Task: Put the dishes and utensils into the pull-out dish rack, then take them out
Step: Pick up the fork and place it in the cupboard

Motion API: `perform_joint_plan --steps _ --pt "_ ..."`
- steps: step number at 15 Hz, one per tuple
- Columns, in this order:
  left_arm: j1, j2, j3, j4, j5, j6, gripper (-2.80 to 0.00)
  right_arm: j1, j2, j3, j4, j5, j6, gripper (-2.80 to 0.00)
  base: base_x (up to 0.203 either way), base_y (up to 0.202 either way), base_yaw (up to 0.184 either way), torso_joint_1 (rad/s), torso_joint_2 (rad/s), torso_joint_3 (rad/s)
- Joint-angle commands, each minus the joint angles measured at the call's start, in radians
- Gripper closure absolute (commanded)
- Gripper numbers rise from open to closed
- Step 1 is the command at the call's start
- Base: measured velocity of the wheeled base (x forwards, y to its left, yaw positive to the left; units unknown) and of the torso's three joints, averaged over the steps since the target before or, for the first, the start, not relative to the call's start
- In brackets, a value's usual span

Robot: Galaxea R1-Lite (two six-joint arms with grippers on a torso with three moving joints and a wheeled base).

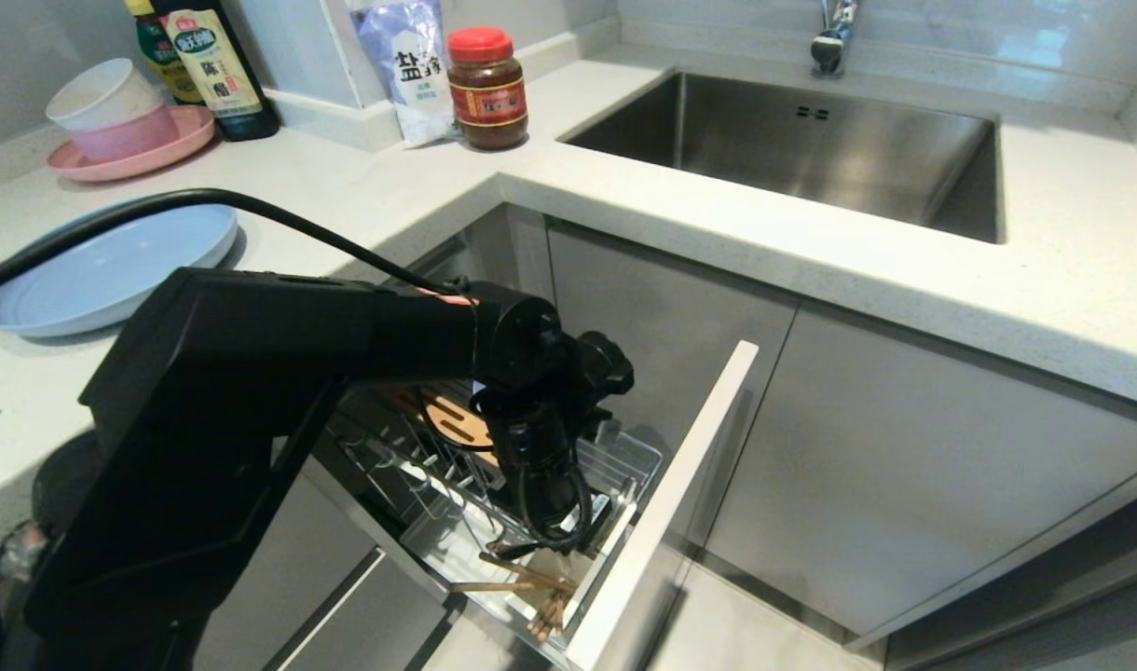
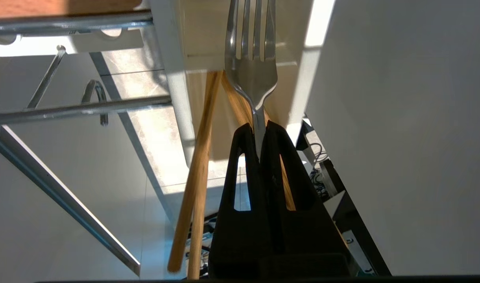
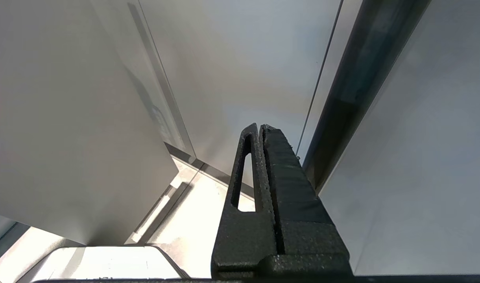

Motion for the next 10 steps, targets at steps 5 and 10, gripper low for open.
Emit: perform_joint_plan --steps 5,10 --pt "0.009 0.031 -0.005 -0.038 0.011 -0.001 0.00 0.000 -0.004 0.002 0.000 0.000 0.000 0.00 0.000 0.000 0.000 0.000 0.00 0.000" --pt "0.013 0.040 -0.008 -0.043 0.011 -0.001 0.00 0.000 -0.005 0.002 0.000 0.000 0.000 0.00 0.000 0.000 0.000 0.000 0.00 0.000"
